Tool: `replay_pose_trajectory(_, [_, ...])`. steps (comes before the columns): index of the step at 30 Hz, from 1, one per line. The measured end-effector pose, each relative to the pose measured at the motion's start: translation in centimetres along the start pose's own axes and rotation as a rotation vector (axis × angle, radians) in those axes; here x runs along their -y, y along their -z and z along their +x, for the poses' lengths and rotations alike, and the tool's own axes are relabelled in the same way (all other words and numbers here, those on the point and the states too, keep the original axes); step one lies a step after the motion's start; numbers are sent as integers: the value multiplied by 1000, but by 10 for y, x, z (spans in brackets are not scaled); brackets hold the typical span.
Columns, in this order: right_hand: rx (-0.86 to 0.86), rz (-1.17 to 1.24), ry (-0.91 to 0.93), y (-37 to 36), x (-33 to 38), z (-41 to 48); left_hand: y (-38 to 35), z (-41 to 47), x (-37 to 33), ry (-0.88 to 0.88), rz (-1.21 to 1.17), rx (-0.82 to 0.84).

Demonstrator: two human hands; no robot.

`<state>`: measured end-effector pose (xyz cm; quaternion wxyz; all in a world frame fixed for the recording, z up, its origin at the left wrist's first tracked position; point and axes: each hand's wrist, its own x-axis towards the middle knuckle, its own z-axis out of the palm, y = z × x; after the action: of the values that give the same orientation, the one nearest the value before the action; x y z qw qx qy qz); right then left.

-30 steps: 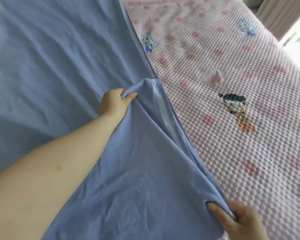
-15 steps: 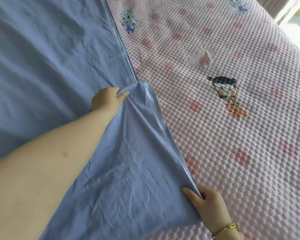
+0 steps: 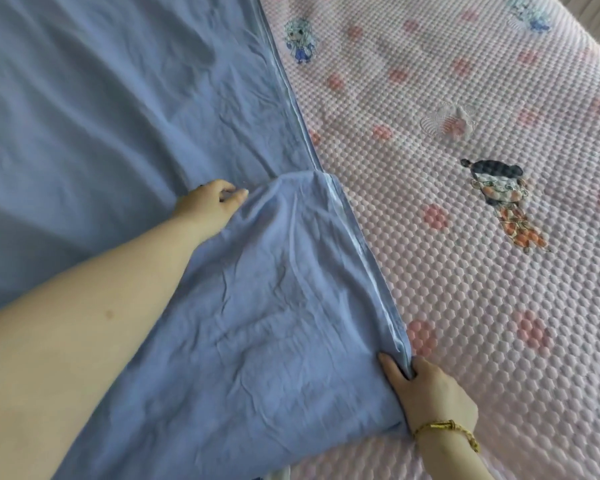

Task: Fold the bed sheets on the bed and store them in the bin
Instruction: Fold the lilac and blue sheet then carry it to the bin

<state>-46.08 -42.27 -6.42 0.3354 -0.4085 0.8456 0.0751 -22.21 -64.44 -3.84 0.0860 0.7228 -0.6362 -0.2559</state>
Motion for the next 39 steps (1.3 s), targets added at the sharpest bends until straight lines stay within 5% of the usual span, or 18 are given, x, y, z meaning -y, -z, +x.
replay_pose_trajectory(9, [-152, 34, -45, 12, 35, -36, 82, -80, 167, 218, -52, 56])
replay_pose_trajectory(14, [-361, -101, 386, 2, 122, -69, 108, -102, 234, 223, -14, 135])
replay_pose_trajectory(18, [-331, -146, 770, -25, 220, -94, 127, -109, 269, 159, 69, 258])
replay_pose_trajectory(23, [-193, -383, 801, -64, 298, -100, 136, -111, 303, 142, 36, 394])
replay_pose_trajectory(27, [-338, -109, 705, -82, 304, -102, 154, -104, 299, 14, -28, 91])
replay_pose_trajectory(31, [-449, -31, 686, -95, 305, -100, 200, -67, 309, -176, 166, -598])
replay_pose_trajectory(35, [-241, -326, 487, -119, 307, -78, 189, -27, 327, -342, 561, -544])
replay_pose_trajectory(39, [-184, -402, 413, -135, 314, -60, 149, -14, 358, -310, 462, -378])
